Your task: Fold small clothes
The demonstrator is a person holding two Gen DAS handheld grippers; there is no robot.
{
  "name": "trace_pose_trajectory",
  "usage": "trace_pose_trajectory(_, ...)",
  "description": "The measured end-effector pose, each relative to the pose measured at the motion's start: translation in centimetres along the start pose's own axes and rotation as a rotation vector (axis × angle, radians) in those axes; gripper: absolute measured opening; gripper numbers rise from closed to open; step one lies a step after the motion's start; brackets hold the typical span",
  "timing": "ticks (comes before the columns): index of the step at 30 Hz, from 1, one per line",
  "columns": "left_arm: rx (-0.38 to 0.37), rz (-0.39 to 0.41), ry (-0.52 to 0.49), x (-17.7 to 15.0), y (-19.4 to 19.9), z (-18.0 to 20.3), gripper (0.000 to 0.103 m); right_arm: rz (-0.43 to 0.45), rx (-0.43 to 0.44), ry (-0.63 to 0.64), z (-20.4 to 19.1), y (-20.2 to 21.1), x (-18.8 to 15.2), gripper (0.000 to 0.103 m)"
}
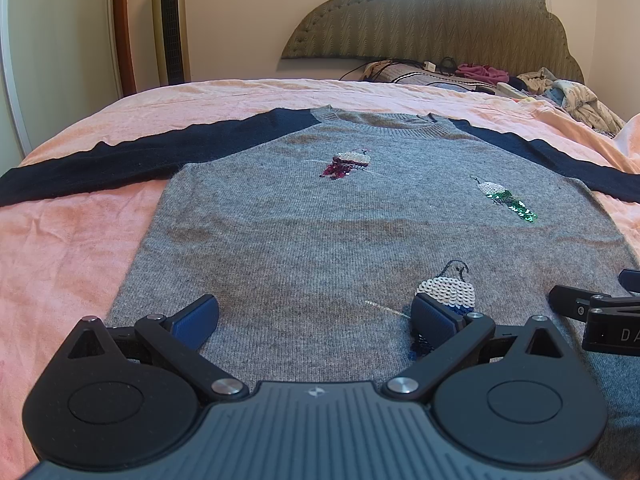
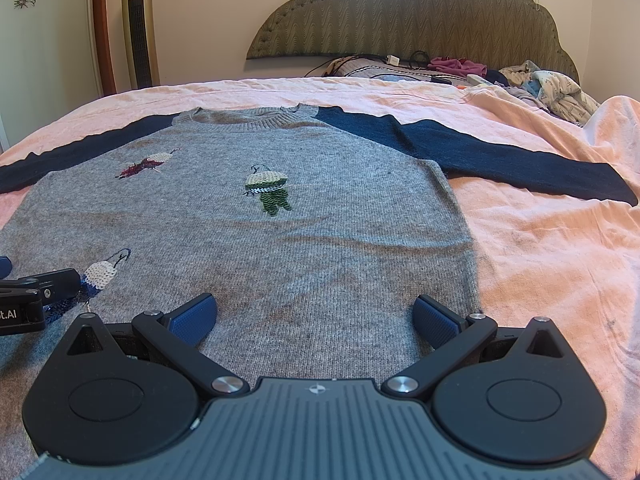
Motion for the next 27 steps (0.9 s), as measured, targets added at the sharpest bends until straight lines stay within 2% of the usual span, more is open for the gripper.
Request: trace_pose_trajectory(27, 0.006, 0.0, -0.004, -0.01, 0.05, -0.07, 0.103, -0.009, 0.004, 0.001, 0.05, 0.01, 0.09, 0.103)
Point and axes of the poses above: each gripper's, at about its wrist camera, not at the fingertips, and y roughly against the way its jaws point, z to its right, x to its top, the point moved 4 cm from there along -y, roughly the way its jaws point, and after that the axes turned 2 degrees about -y, right-handed, at the moved point
